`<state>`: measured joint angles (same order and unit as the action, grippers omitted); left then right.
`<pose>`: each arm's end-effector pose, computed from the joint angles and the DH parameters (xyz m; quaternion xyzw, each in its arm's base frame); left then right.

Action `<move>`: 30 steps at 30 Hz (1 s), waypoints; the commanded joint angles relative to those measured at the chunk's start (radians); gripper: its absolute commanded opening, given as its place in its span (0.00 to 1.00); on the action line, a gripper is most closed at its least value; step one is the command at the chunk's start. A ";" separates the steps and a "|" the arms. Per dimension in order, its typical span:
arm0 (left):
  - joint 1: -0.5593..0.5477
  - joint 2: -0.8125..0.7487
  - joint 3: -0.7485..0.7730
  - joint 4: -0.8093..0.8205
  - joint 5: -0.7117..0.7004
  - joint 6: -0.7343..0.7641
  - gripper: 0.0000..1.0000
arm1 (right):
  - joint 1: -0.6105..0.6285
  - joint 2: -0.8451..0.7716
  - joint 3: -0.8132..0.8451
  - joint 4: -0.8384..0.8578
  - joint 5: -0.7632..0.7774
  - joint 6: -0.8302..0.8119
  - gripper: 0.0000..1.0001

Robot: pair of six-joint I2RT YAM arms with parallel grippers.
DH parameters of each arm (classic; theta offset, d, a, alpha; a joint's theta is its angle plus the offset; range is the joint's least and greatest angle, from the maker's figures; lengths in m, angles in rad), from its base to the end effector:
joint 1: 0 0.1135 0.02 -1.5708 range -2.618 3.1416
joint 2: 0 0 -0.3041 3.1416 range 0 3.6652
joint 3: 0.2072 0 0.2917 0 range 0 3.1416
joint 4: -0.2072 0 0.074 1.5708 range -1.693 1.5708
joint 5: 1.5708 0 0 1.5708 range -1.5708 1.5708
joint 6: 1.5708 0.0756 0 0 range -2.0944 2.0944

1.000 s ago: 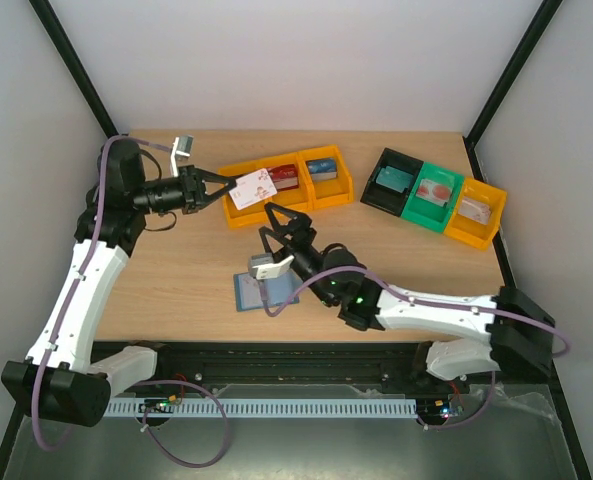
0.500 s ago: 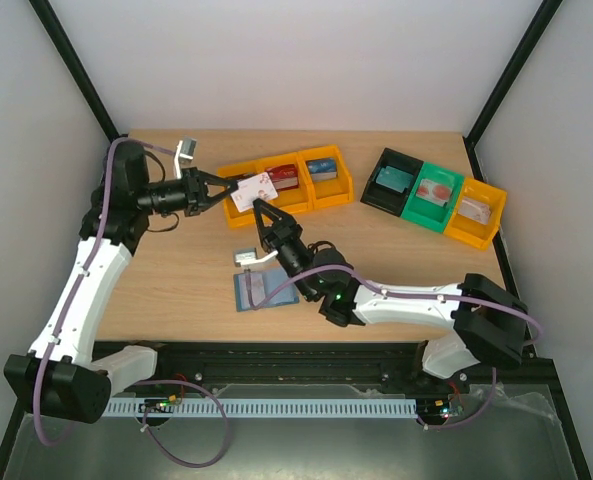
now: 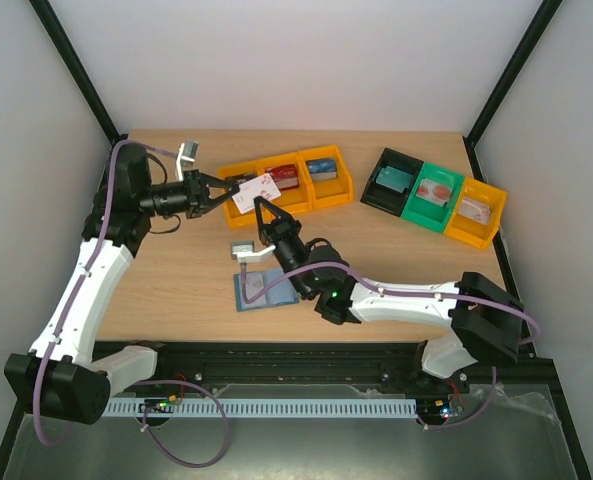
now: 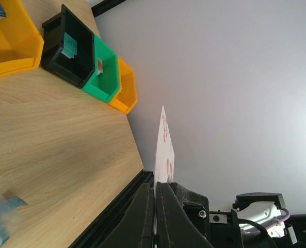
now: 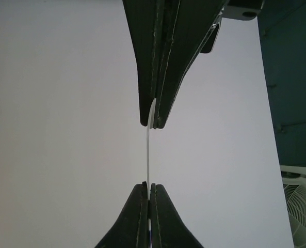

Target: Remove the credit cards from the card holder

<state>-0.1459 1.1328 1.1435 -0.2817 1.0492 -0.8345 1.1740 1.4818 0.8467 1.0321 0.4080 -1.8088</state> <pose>0.2709 -0.1061 0.4221 0.0527 0.7509 -0.5984 0.2743 0.1786 0.3487 0.3508 -0.5272 0.2112 -0.3611 0.7397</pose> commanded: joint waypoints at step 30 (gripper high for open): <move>0.057 0.173 -0.134 -0.169 -0.547 1.039 0.99 | -1.496 -0.189 0.024 -1.119 -0.444 0.555 0.02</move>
<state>-0.0948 1.2587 1.0092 -0.4622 0.4587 0.1360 -0.2264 1.2278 0.8459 -0.0494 0.0620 -1.1679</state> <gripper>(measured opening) 0.992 0.017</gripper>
